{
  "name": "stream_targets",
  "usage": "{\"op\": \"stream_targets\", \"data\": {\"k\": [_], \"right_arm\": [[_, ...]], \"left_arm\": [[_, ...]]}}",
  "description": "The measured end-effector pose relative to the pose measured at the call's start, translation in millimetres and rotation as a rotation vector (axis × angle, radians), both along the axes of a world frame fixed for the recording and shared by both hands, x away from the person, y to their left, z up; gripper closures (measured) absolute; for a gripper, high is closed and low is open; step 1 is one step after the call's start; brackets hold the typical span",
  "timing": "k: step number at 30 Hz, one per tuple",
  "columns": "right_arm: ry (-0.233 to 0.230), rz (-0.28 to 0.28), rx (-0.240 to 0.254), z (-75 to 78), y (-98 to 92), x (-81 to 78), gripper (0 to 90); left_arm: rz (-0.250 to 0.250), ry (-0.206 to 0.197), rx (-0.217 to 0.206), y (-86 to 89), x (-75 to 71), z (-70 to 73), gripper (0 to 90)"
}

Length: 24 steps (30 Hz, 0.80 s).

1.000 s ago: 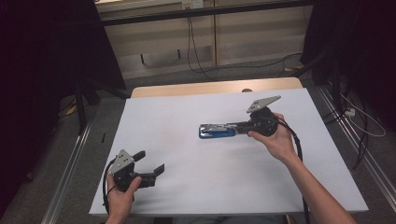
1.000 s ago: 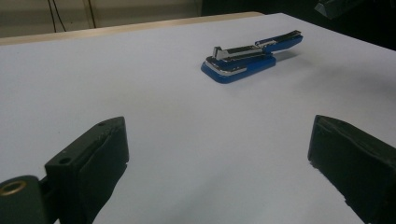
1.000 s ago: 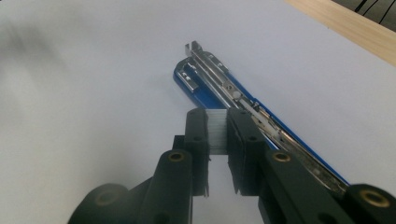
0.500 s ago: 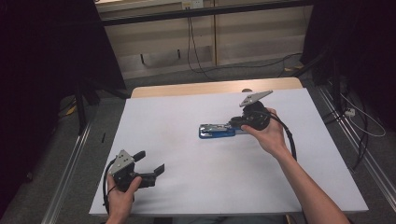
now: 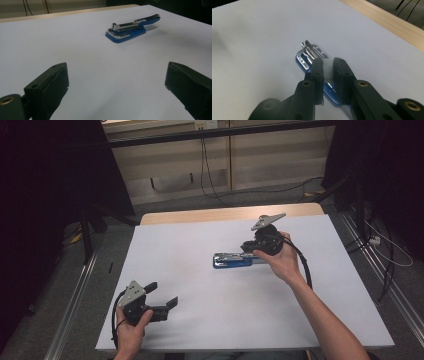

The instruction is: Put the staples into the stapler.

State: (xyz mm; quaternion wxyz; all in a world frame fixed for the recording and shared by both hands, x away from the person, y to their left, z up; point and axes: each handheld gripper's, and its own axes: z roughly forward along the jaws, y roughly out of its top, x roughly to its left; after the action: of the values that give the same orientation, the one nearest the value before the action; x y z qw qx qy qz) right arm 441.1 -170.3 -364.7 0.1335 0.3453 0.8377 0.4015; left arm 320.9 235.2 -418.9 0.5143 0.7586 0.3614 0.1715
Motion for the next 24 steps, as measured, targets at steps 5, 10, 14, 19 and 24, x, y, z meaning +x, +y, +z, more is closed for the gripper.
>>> {"op": "stream_targets", "data": {"k": [5,10,14,19,24], "right_arm": [[0.001,-0.002,-0.018,0.9,5.1,6.9,79.1],[0.009,0.003,-0.034,0.0,10.3,13.5,79.1],[0.005,0.014,-0.033,3.1,16.1,16.3,79.1],[0.012,0.017,-0.041,5.7,22.0,22.2,79.1],[0.012,0.023,-0.048,7.1,27.4,28.8,79.1]], "left_arm": [[0.000,0.001,-0.001,0.0,0.2,-0.5,5.2],[-0.002,0.006,0.008,-0.4,0.7,-1.0,5.2],[-0.005,0.004,0.009,-1.3,0.6,-1.0,5.2],[-0.010,0.004,0.011,-1.5,0.4,-0.9,5.2],[-0.017,0.023,0.010,-0.8,2.0,-2.3,5.2]]}}
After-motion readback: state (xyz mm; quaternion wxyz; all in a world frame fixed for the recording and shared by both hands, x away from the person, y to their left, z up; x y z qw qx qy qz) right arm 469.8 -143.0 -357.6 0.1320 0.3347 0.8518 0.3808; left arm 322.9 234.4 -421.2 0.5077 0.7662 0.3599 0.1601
